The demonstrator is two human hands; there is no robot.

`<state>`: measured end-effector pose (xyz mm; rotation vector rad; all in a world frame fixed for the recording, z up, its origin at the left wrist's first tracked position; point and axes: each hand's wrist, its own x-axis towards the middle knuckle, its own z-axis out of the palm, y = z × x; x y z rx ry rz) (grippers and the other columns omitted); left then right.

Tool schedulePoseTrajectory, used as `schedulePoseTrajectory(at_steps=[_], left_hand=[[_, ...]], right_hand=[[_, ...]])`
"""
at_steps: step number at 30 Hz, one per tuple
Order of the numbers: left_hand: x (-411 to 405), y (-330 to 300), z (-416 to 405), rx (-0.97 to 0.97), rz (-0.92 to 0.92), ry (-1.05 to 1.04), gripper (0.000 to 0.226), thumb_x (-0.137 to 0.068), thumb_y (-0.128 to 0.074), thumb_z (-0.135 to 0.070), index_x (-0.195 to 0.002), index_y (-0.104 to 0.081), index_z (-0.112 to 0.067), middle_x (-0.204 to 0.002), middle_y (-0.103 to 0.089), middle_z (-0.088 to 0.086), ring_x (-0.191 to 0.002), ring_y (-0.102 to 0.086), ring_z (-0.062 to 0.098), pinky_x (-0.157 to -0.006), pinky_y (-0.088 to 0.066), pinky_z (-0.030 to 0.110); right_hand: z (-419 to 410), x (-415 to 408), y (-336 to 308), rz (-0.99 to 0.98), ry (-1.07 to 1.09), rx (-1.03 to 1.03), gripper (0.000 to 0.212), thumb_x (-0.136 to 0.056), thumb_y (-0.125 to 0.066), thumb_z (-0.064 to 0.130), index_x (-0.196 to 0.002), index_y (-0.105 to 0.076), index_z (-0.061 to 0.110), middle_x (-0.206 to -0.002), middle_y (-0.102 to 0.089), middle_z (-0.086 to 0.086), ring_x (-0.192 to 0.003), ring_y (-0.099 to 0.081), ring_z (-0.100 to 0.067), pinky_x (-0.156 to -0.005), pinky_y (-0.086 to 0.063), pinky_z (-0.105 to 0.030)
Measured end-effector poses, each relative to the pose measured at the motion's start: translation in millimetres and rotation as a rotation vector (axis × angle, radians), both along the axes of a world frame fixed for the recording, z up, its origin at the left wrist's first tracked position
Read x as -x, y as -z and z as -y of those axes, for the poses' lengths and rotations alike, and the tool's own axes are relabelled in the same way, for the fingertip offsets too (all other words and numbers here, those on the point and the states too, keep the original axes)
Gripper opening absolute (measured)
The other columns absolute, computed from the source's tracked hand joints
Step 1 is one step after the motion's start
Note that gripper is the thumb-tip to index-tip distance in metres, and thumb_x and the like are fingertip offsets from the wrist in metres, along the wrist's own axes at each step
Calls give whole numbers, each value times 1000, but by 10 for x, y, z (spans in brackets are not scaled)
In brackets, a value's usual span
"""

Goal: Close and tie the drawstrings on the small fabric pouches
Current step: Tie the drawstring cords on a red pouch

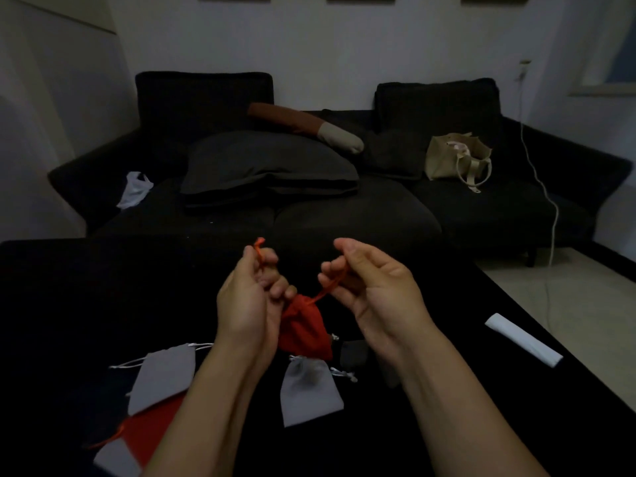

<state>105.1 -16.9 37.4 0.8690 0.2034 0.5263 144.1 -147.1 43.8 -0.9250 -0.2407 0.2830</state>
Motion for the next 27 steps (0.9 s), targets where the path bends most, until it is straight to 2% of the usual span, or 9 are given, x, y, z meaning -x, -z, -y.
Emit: schedulePoseTrajectory(at_steps=[4, 6, 8, 10, 12, 14, 19, 23, 27], left_hand=[[3, 17, 75, -250, -82, 126, 32, -98, -34, -16, -69, -47, -17, -56, -31, -4, -49, -32, 10, -50, -32, 24], [4, 67, 84, -429, -88, 168, 36, -100, -38, -15, -68, -54, -14, -58, -45, 5, -54, -43, 16, -54, -41, 27], [48, 73, 82, -562, -95, 216, 32, -101, -44, -18, -86, -70, -6, -83, -65, 28, -78, -63, 39, -78, -54, 46], [110, 42, 71, -603, -117, 232, 24, -98, -51, -15, -100, -74, -7, -102, -64, 36, -96, -64, 49, -94, -47, 61], [122, 52, 45, -632, -131, 217, 23, -96, -53, -11, -89, -76, -11, -82, -65, 31, -74, -64, 34, -77, -55, 54], [138, 50, 45, -642, -142, 227, 31, -96, -53, -13, -68, -66, -9, -58, -55, 11, -56, -51, 17, -58, -45, 33], [117, 24, 108, -396, -155, 359, 27, -96, -42, -14, -74, -55, -8, -55, -42, 2, -52, -40, 13, -61, -39, 31], [139, 59, 94, -640, -164, 347, 31, -95, -56, -17, -75, -63, 6, -65, -54, 16, -61, -48, 24, -63, -40, 32], [167, 50, 124, -681, -200, 323, 30, -100, -51, -18, -78, -69, -8, -57, -58, -1, -51, -51, 8, -51, -44, 17]], right_hand=[[-11, 14, -15, 179, 54, 150, 7, -79, -72, 12, -82, -75, 7, -75, -73, -8, -74, -69, -15, -69, -56, -25], [-7, 28, -37, 349, 74, 220, 3, -80, -72, 2, -79, -75, 2, -91, -74, -8, -73, -69, -8, -65, -53, -18], [20, 38, -79, 494, 48, 323, 3, -80, -72, -3, -81, -74, -3, -112, -70, -8, -77, -69, -2, -64, -52, -14], [44, 30, -93, 574, 2, 402, 5, -79, -73, -3, -84, -75, -3, -115, -69, -6, -84, -70, -2, -67, -53, -15], [41, 23, -78, 577, -19, 400, 7, -79, -73, -3, -85, -76, -3, -102, -74, -9, -85, -72, -10, -67, -54, -18], [23, 23, -57, 514, -10, 357, 6, -79, -74, -1, -85, -76, -1, -83, -76, -11, -72, -72, -17, -62, -55, -20], [15, -12, -18, 371, 84, 363, 2, -78, -76, 4, -80, -77, 5, -70, -74, -7, -63, -70, -16, -59, -57, -25], [59, -28, 10, 372, 110, 517, 8, -80, -78, 15, -79, -79, 7, -72, -76, -5, -68, -70, -10, -59, -51, -20], [108, -57, 20, 312, 44, 556, 13, -87, -70, 12, -82, -77, 2, -62, -67, -7, -55, -61, -6, -54, -49, -17]])
